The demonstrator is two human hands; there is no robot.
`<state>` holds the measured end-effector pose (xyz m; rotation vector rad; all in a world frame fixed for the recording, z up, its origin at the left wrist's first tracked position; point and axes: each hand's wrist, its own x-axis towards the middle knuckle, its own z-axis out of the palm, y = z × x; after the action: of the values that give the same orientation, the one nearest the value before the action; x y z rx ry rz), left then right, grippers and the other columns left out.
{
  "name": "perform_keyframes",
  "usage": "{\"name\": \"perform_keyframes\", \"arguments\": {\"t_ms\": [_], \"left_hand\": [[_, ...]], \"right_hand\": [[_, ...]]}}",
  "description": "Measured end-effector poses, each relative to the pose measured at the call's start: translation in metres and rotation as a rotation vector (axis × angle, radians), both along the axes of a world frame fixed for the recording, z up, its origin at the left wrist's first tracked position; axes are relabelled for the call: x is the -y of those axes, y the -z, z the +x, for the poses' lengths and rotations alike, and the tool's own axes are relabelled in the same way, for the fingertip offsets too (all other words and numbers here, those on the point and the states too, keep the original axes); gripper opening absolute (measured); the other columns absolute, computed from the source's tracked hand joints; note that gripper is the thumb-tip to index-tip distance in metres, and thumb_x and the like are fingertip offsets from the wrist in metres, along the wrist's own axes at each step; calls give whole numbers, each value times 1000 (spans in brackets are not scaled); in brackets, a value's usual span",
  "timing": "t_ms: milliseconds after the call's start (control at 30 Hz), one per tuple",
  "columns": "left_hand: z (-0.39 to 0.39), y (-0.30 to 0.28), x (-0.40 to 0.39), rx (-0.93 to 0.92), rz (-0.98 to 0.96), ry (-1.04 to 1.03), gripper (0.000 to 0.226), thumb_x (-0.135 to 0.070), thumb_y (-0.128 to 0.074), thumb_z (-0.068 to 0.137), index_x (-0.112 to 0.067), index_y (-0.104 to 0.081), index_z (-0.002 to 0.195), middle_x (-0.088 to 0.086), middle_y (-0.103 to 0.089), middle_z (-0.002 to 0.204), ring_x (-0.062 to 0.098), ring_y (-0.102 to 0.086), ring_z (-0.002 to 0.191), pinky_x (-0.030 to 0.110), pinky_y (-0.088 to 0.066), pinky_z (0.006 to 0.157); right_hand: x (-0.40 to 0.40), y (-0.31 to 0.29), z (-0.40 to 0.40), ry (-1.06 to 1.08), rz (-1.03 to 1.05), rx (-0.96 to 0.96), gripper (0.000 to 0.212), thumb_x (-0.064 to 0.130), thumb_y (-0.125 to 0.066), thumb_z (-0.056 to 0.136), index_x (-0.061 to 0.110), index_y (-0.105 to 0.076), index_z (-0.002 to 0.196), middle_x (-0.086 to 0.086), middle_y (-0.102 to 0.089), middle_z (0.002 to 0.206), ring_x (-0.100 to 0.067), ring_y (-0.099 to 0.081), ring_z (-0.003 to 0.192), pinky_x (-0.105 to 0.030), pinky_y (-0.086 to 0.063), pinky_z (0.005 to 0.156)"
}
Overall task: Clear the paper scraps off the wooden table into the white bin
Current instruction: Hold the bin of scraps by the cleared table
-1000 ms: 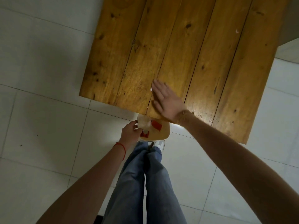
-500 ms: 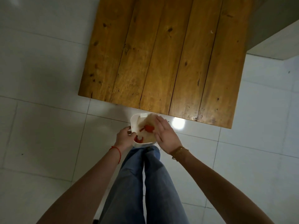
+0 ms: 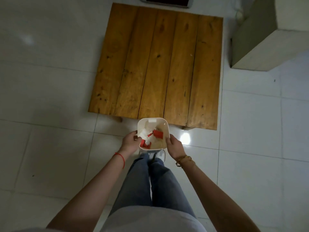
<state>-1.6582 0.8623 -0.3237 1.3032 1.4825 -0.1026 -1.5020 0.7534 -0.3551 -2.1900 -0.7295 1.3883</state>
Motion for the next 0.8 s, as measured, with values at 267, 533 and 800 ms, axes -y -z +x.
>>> {"name": "perform_keyframes", "arguments": {"t_ms": [267, 533, 800], "left_hand": [[34, -37, -47, 35, 96, 120, 29, -14, -48, 89, -9, -61, 114, 12, -67, 112, 24, -61, 97, 25, -43, 70], [65, -55, -138, 50, 136, 153, 30, -19, -45, 92, -12, -58, 118, 10, -65, 114, 24, -61, 99, 35, -49, 82], [86, -44, -260, 37, 144, 155, 36, -20, -44, 94, -10, -52, 128, 10, -61, 123, 24, -59, 107, 29, -49, 80]], "right_hand": [[-34, -47, 35, 84, 99, -19, 40, 35, -33, 101, 13, -54, 127, -10, -63, 121, -23, -56, 103, -26, -40, 83], [-123, -67, 68, 74, 135, 17, 37, 35, -35, 100, 15, -54, 125, -1, -62, 104, -14, -57, 86, -20, -36, 62], [-252, -57, 87, 129, 109, 1, 41, 36, -35, 100, 13, -51, 131, -8, -62, 118, -24, -57, 106, -33, -46, 82]]}}
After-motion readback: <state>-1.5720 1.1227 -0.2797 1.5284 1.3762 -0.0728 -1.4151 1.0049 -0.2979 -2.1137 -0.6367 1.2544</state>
